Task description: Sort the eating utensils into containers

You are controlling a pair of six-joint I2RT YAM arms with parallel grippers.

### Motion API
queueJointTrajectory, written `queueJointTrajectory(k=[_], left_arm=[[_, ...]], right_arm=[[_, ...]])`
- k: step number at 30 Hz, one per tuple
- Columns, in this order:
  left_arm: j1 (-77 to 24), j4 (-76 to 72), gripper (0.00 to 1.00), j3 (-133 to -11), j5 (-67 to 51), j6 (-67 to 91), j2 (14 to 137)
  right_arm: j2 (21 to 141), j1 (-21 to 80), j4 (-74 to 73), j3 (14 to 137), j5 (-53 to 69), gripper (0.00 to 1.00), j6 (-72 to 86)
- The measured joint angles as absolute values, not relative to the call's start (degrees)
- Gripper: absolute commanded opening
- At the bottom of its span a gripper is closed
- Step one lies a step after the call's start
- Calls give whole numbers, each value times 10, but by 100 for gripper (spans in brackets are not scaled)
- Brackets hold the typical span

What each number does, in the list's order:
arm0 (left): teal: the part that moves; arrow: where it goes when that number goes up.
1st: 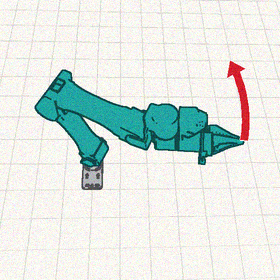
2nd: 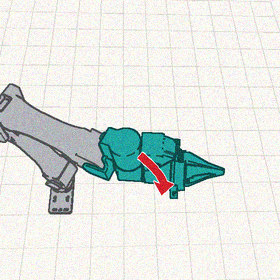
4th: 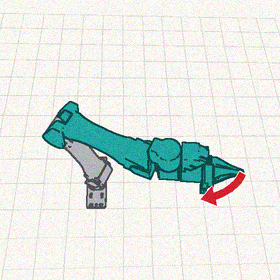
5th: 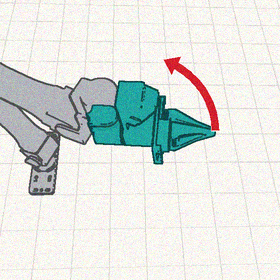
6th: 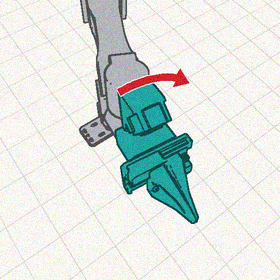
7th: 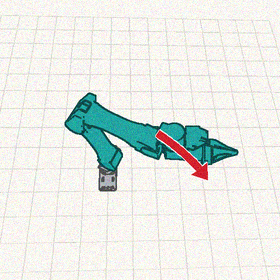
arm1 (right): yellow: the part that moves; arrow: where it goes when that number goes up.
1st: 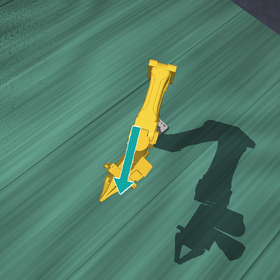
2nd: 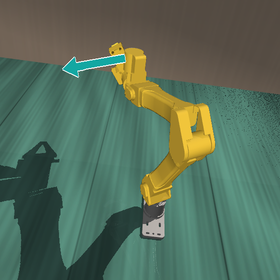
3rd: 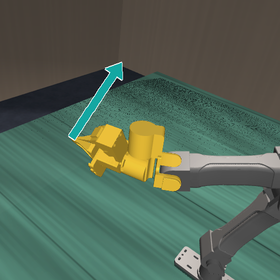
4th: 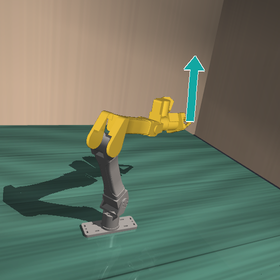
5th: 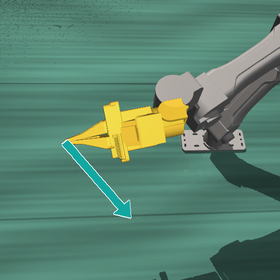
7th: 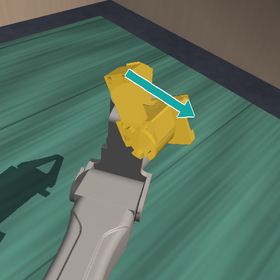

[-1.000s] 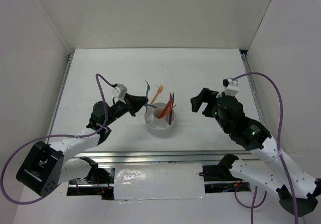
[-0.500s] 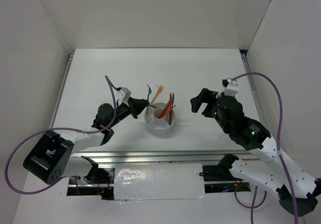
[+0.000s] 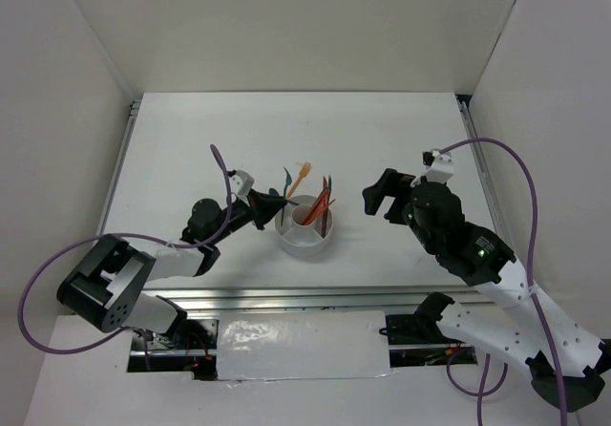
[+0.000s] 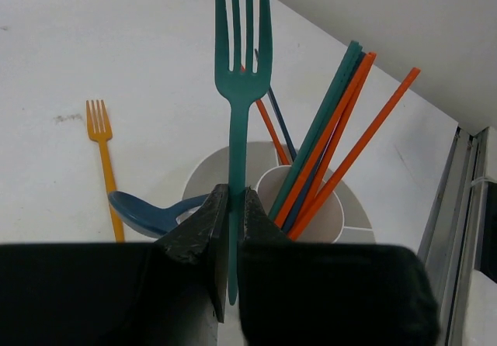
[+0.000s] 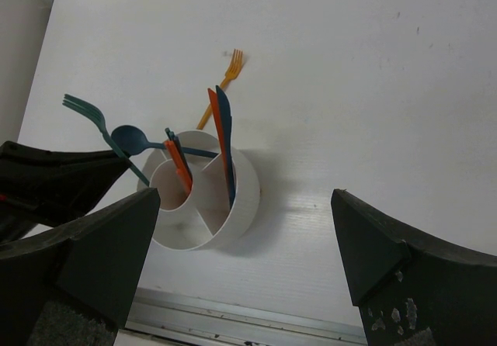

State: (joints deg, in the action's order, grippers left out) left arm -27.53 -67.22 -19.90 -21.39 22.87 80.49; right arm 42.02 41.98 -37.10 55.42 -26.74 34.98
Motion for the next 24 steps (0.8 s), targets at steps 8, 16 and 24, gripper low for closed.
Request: queueJointTrajectory(k=[8, 16, 24], left_arm=[[-282, -657, 43, -194, -213, 226, 797], [-291, -593, 49, -200, -208, 209, 736], [-280, -350, 64, -343, -149, 180, 596]], right_arm=[[420, 420, -373, 554, -267, 100, 349], [422, 420, -373, 554, -265, 100, 349], [492, 420, -373, 582, -235, 100, 334]])
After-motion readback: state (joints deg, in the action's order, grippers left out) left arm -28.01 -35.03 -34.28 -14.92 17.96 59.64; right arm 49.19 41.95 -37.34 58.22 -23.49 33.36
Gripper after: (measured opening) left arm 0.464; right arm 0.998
